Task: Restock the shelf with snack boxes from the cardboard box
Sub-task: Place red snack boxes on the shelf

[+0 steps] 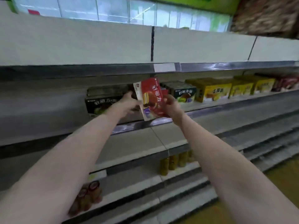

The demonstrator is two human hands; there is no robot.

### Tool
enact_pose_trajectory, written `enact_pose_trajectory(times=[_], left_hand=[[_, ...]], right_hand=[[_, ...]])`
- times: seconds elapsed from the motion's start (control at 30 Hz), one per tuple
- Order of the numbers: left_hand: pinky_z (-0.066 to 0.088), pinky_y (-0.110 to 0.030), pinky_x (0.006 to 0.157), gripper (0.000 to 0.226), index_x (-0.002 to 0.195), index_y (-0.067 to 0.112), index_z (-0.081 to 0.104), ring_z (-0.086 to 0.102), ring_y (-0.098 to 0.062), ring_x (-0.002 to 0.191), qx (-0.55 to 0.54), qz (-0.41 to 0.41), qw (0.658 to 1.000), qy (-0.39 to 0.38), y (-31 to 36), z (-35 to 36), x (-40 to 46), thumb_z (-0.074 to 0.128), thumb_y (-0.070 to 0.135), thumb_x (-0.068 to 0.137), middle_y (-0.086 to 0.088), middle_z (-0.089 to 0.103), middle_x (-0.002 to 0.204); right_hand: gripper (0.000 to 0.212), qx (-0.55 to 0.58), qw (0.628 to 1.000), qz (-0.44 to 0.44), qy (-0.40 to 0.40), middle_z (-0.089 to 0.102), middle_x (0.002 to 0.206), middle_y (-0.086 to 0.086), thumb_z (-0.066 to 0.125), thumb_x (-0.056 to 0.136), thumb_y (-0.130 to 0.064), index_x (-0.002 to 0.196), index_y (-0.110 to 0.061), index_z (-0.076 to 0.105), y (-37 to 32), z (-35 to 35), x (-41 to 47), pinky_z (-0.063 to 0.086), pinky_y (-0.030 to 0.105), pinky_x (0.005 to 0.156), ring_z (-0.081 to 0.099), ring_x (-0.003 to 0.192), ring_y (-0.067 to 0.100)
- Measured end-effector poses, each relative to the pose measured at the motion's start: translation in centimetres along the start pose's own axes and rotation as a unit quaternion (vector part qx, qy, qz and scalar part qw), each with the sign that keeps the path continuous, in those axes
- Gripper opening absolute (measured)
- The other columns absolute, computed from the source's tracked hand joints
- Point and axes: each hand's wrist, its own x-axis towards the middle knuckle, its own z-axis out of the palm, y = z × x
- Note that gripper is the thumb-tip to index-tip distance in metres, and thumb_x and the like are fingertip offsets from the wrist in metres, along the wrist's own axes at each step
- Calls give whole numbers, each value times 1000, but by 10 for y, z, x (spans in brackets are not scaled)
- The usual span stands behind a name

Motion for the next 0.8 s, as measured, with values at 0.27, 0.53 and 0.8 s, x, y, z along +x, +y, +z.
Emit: enact_pose_trajectory(times=[0.27,0.53,0.8], left_hand=[[61,-32,60,64,139,13,43,67,-24,83,-20,36,997,69,14,29,12,70,-8,85,-14,62,110],[49,-32,93,63,123,7,62,63,-22,103,180,26,975,125,8,45,25,90,21,68,-3,66,115],[51,-36,86,41,109,0,69,66,-33,103,303,-36,933,191,-22,71,32,81,26,81,-16,70,110]], right_hand=[[36,-159,987,-35,-15,62,123,6,64,95,-22,129,-32,61,10,-42,40,53,51,96,59,113,31],[39,-355,911,-209,-29,58,129,13,60,96,-15,134,-14,59,-6,-58,60,28,47,110,40,125,37],[56,-393,886,-201,-140,29,152,25,66,93,-19,144,-8,46,30,-50,93,29,43,117,31,138,43]])
